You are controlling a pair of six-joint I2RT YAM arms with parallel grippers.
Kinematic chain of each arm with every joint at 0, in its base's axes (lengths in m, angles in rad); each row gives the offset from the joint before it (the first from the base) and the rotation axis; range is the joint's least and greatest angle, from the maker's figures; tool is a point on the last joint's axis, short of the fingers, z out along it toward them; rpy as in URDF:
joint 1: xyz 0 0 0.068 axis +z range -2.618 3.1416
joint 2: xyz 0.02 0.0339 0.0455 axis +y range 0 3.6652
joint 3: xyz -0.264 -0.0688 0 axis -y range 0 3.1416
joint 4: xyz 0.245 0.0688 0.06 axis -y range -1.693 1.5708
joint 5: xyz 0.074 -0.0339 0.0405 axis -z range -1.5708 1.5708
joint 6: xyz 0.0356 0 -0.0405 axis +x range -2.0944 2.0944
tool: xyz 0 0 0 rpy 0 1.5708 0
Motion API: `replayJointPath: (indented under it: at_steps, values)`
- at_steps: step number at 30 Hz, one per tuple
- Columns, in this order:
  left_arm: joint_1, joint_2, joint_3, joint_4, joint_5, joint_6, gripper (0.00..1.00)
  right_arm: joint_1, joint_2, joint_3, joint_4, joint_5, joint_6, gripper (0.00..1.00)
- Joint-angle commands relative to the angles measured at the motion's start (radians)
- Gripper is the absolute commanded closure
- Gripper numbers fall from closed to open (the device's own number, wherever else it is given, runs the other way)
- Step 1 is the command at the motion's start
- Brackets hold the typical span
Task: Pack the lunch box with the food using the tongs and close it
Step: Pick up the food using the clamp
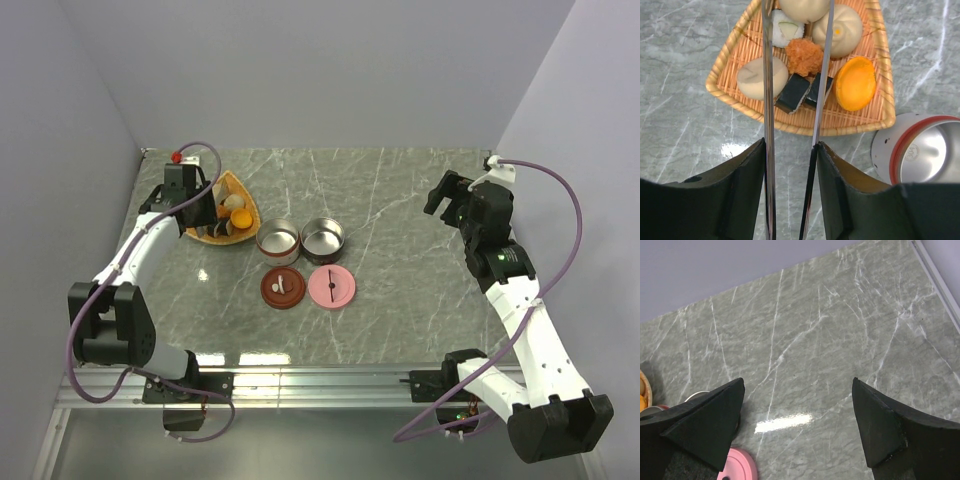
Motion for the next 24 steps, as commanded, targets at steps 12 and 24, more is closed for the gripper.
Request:
replayJointPath:
  at_steps: [12, 24]
  values:
    - [-0.013, 0.002, 0.063, -0.015, -0.050, 0.000, 0.62, 0.004, 0.005, 0.037, 0.038, -0.004, -0.007, 0.05]
    - [-0.014, -0.101, 0.147, -0.082, 0.008, 0.019, 0.65, 0.003, 0.014, 0.043, 0.035, -0.009, 0.007, 0.05]
